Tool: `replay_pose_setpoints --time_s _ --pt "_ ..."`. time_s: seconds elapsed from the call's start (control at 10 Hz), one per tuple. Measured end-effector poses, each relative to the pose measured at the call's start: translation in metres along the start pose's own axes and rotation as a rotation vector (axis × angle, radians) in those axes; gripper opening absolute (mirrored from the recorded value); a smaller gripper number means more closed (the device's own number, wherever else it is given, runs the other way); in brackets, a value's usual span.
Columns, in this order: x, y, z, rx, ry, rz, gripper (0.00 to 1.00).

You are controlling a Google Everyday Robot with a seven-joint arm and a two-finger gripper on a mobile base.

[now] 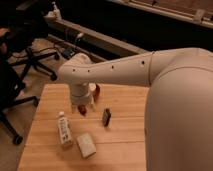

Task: Knock the eraser over

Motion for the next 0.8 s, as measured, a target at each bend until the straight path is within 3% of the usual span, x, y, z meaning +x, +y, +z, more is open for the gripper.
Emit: replay_pose_setpoints --time_s 0.2,0.4,0.6,0.8 --pt "-0.001 0.006 -0.006 -0.015 -0.027 -0.003 0.65" --pt "-0.004 0.023 -0.015 -0.062 -0.102 -0.010 0.65" --pt "0.002 0.055 -0.003 -0.130 -0.172 -0.016 0.65" --pt "0.013 0.058 0.020 -0.145 -0.189 0.004 0.65"
